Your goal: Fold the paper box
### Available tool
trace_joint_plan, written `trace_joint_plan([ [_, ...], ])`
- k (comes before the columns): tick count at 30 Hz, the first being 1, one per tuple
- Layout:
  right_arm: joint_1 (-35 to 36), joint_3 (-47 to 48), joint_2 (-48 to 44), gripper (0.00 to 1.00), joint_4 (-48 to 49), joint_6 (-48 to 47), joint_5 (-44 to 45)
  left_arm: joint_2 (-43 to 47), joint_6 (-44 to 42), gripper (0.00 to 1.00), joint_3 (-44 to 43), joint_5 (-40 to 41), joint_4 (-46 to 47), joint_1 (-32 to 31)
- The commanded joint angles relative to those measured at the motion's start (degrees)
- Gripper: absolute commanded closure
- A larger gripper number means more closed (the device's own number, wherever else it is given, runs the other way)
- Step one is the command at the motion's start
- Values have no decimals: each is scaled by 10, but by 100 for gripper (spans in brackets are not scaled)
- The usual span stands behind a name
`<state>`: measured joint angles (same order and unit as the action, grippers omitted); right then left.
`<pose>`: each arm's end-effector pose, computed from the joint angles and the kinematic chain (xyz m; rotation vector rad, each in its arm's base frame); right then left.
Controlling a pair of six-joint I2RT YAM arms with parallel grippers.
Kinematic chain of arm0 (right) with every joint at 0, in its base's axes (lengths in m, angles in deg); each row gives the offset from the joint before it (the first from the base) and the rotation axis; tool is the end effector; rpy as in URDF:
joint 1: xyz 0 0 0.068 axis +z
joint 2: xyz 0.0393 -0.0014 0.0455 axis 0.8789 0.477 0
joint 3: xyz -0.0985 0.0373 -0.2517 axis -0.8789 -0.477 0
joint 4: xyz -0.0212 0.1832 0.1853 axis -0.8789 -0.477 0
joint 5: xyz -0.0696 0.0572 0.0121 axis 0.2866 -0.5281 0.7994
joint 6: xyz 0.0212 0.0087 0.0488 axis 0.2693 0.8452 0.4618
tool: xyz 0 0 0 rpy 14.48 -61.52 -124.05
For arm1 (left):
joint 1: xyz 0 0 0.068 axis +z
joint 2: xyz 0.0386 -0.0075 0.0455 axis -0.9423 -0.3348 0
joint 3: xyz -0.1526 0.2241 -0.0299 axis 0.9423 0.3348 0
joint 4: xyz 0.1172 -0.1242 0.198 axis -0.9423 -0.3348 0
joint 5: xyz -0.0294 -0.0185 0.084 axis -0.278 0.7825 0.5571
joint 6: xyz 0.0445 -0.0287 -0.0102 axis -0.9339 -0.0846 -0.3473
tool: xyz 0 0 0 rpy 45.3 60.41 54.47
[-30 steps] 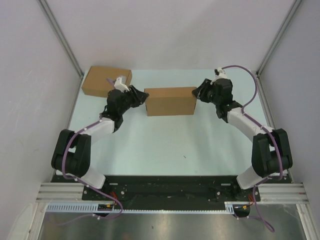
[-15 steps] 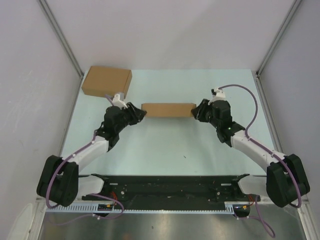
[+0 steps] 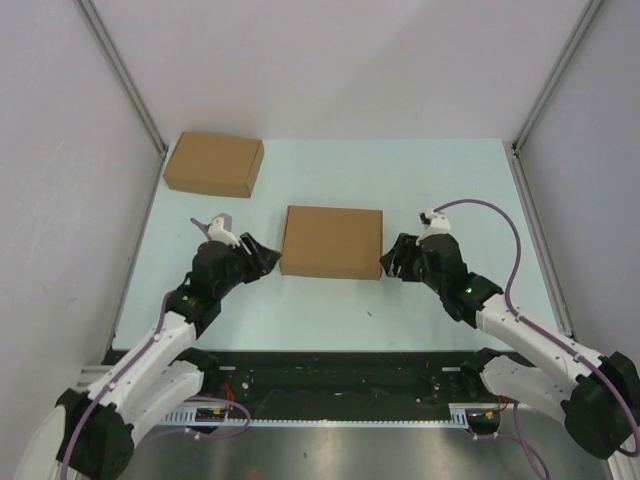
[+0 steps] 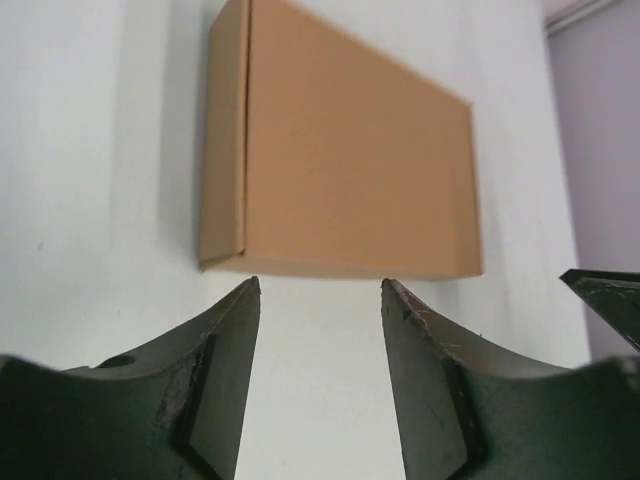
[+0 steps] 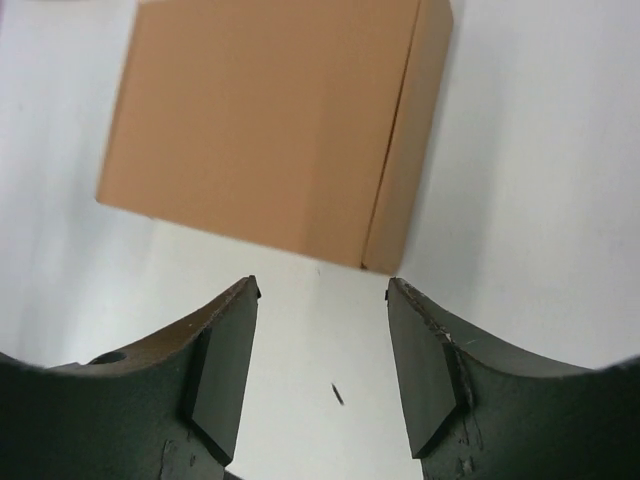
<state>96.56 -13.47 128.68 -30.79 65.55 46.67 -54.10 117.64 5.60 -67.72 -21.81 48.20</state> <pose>0.1801 0.1211 0.2373 0.0202 2.1416 0.5783 0.1760 -0.0736 0.2264 -0.3337 2.0693 -0.7437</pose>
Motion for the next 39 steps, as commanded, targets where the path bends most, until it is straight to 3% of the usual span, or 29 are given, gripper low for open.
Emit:
trace_joint_plan([
  [1, -27, 45, 32, 40, 14, 0, 6, 24, -11, 42, -16, 44, 33, -3],
  [4, -74, 47, 95, 37, 79, 26, -61, -58, -11, 38, -22, 61, 113, 0],
  [10, -105, 62, 180, 31, 137, 26, -46, -195, 28, 28, -23, 52, 220, 10],
  [19, -131, 82, 291, 31, 197, 40, -106, -331, 44, 30, -60, 11, 251, 10],
  [26, -140, 108, 378, 40, 257, 63, -141, -419, 82, 37, -78, -3, 301, 10],
  [33, -158, 165, 436, 56, 266, 64, -152, -487, 90, 40, -137, -18, 323, 11],
  [39, -175, 225, 499, 57, 261, 59, -164, -543, 87, 41, -199, -30, 318, 19],
])
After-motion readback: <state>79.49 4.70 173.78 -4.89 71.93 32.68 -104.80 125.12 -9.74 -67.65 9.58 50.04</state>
